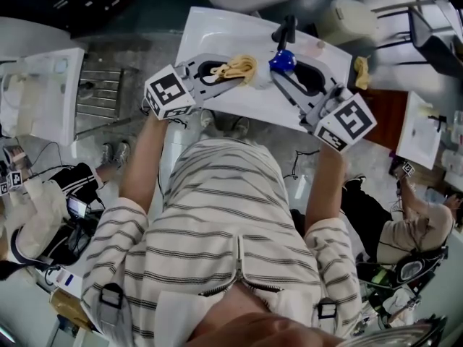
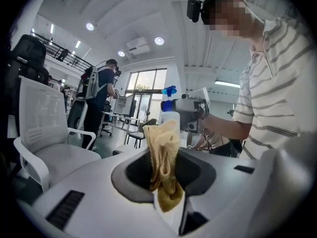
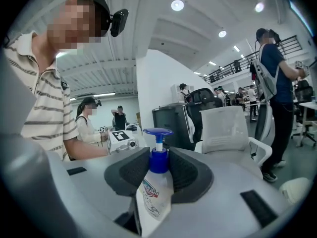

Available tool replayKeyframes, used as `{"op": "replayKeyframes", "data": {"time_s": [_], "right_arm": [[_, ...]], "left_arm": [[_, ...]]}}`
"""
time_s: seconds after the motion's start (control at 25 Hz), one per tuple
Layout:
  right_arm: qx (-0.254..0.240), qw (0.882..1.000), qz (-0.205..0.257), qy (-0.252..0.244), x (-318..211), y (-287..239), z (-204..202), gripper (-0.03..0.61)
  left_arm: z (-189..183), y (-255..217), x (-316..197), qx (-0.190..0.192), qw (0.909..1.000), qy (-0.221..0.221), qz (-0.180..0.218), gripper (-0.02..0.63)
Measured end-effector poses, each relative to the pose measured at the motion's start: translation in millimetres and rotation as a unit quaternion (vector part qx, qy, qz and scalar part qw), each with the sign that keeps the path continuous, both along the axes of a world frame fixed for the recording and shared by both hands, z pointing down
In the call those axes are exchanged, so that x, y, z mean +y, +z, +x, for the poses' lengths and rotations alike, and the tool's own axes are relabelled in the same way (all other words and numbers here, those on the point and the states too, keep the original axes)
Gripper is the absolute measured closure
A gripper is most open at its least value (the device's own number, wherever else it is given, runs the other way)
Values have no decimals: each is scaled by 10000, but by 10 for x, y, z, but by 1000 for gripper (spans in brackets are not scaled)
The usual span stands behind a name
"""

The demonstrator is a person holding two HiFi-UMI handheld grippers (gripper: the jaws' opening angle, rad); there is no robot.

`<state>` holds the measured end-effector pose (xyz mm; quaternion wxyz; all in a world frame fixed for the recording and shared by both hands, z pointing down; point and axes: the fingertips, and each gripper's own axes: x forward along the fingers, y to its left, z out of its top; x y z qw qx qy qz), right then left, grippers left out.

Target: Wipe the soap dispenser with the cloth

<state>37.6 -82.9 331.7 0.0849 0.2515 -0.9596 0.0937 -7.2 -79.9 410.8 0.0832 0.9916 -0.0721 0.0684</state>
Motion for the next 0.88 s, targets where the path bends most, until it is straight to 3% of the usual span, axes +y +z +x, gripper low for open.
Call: {"op": "replayKeyframes", "data": {"time_s": [0.48,0.88], "right_arm": [[38,9882,-119,1526,-215,117,93,456],[9,9738,-3,2273,-451,246,136,456]], "left_arm": [[-6,-107,-124,-213,9878,-1534,174,515],[-52,-139,-180,-163,9786,-2028,313,515]]}}
